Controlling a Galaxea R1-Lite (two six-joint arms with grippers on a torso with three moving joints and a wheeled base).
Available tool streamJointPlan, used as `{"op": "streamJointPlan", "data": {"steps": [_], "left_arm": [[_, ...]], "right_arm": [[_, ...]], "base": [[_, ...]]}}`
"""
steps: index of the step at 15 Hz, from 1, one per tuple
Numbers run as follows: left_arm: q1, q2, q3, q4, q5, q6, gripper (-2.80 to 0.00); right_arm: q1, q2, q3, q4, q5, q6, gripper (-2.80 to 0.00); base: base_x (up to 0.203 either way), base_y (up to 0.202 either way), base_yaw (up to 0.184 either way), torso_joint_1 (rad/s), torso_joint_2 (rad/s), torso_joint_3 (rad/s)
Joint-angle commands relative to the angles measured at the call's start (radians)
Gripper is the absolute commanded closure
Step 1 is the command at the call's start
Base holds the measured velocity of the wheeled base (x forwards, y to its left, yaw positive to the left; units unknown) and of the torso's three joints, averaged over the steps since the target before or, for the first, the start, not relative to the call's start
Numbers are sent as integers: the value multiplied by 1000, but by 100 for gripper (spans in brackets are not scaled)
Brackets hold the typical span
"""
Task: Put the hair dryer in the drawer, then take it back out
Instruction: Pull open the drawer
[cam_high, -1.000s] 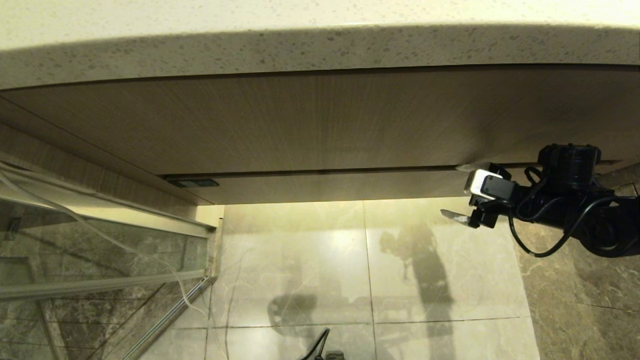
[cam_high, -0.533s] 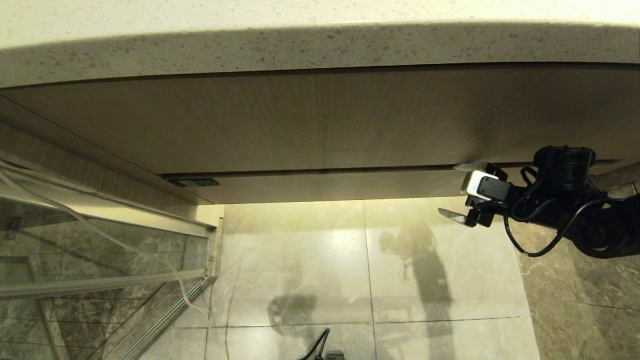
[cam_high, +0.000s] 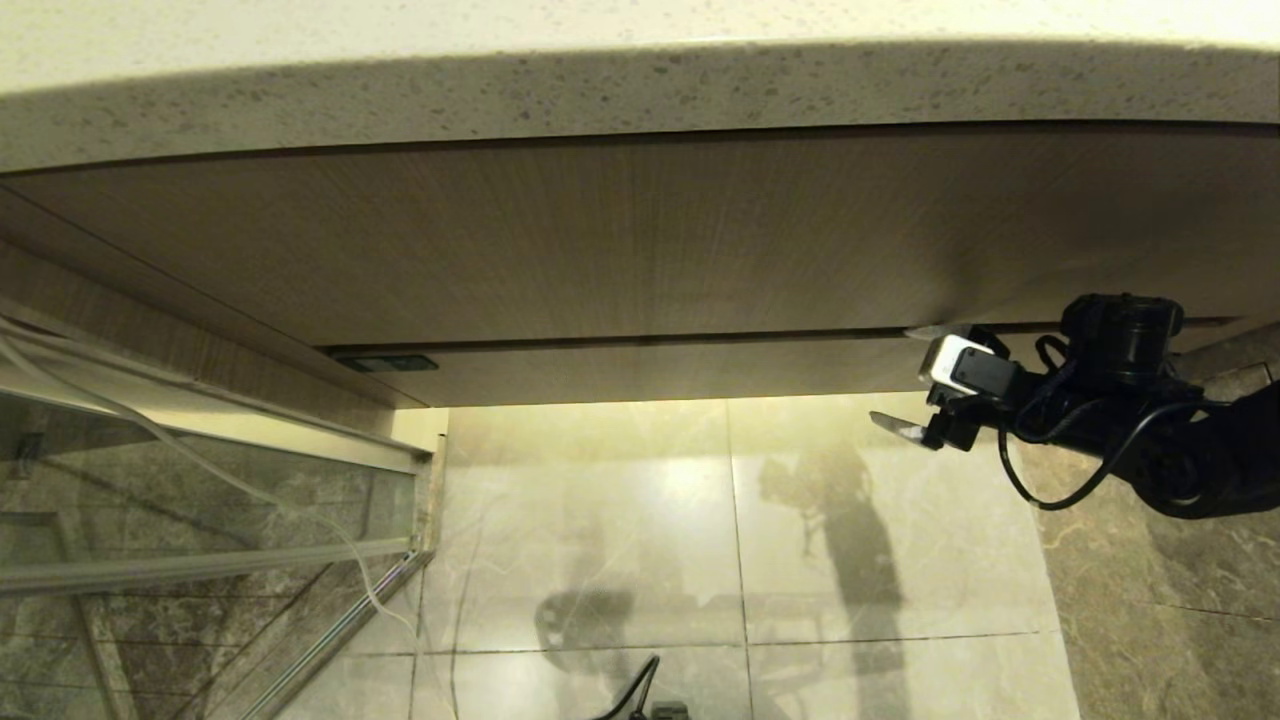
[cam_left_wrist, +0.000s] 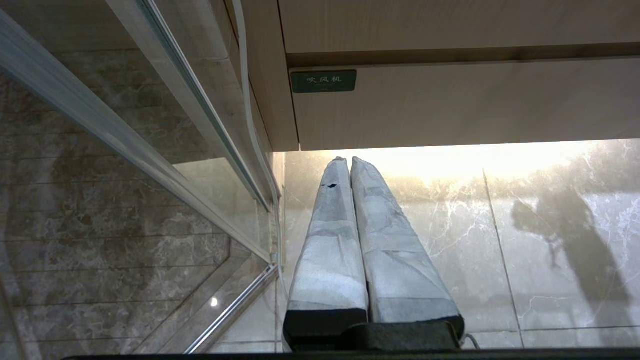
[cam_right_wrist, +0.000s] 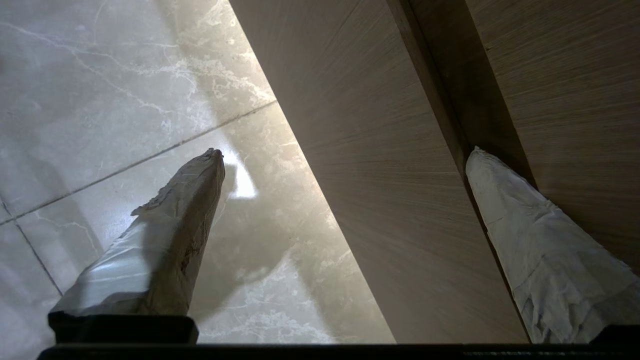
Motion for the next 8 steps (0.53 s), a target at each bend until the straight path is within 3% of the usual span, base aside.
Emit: {"op": "streamJointPlan", "data": {"steps": [1, 8], "left_arm": [[0, 0, 40, -2, 0, 0, 0], [0, 0, 40, -2, 0, 0, 0]], "right_arm": [[1, 17, -1, -1, 2, -7, -280], [1, 45, 6, 14, -3, -22, -280]], "base": [[0, 0, 0, 0, 0, 0], [0, 0, 0, 0, 0, 0]]}}
